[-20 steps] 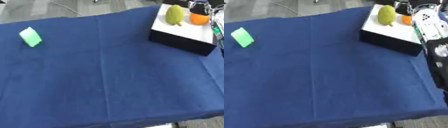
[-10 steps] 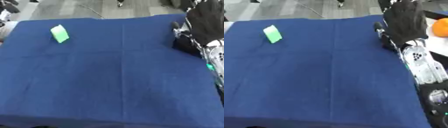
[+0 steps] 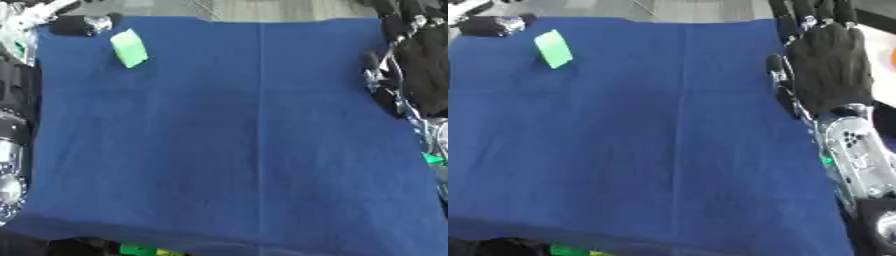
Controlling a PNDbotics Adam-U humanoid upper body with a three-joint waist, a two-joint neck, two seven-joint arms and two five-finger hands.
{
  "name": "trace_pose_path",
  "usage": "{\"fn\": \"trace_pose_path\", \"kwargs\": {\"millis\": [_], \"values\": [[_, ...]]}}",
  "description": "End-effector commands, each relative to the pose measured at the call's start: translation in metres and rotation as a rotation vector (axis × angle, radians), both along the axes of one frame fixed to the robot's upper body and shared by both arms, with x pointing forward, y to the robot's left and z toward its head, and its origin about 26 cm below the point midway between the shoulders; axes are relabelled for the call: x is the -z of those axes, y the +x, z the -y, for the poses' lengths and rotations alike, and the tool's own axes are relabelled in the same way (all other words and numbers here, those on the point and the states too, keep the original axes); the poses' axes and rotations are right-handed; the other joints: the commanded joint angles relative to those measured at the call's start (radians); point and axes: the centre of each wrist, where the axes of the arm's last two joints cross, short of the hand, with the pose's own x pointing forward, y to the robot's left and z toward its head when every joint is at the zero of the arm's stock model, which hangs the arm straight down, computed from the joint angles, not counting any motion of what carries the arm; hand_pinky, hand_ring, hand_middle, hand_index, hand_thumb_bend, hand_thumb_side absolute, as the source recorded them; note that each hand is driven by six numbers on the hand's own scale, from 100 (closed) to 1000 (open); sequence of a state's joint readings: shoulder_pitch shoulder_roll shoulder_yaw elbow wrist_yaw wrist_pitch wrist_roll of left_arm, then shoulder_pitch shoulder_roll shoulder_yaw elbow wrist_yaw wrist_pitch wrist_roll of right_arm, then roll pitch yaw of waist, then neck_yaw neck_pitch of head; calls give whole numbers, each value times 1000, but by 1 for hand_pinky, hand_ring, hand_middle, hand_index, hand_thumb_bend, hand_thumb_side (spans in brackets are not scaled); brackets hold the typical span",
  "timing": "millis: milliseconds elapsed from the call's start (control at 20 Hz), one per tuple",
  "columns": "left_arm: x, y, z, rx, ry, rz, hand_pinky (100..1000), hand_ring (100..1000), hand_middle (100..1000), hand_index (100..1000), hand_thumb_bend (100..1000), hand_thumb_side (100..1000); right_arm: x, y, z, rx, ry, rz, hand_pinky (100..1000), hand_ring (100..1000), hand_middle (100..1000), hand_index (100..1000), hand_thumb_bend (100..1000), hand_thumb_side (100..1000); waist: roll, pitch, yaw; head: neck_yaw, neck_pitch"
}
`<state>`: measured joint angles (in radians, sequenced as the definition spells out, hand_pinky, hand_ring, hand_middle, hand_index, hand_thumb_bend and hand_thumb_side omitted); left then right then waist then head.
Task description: Pick up the objects with one hand, pass them to the other hand, and then place them into the box on the other side of the table.
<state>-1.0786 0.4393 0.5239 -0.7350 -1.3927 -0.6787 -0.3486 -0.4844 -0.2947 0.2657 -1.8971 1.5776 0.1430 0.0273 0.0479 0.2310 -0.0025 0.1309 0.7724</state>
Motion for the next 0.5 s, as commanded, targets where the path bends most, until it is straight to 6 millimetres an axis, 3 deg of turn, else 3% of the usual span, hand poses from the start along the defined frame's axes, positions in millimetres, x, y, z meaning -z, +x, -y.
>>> {"fn": "trace_pose_path", "kwargs": {"millis": [50, 250, 300, 500], "values": [[-16, -1, -9, -112, 40, 89, 813, 823, 862, 933, 298, 814, -7, 0, -1, -13, 36, 36, 943, 601, 928, 957, 193, 100, 0, -6, -7, 13, -2], [-6, 2, -9, -171, 33, 163, 812, 822, 861, 933, 294, 794, -7, 0, -1, -19, 54, 42, 942, 604, 927, 959, 176, 100, 2, 6, -15, 13, -2], [-5, 2, -10, -187, 27, 182, 814, 823, 862, 937, 302, 718, -7, 0, -1, -20, 58, 44, 938, 614, 922, 964, 120, 100, 3, 10, -17, 13, -2], [7, 4, -13, -272, 13, 240, 809, 815, 851, 937, 304, 682, -8, 0, -2, -26, 82, 54, 935, 619, 917, 967, 100, 100, 6, 27, -32, 20, -2]]}}
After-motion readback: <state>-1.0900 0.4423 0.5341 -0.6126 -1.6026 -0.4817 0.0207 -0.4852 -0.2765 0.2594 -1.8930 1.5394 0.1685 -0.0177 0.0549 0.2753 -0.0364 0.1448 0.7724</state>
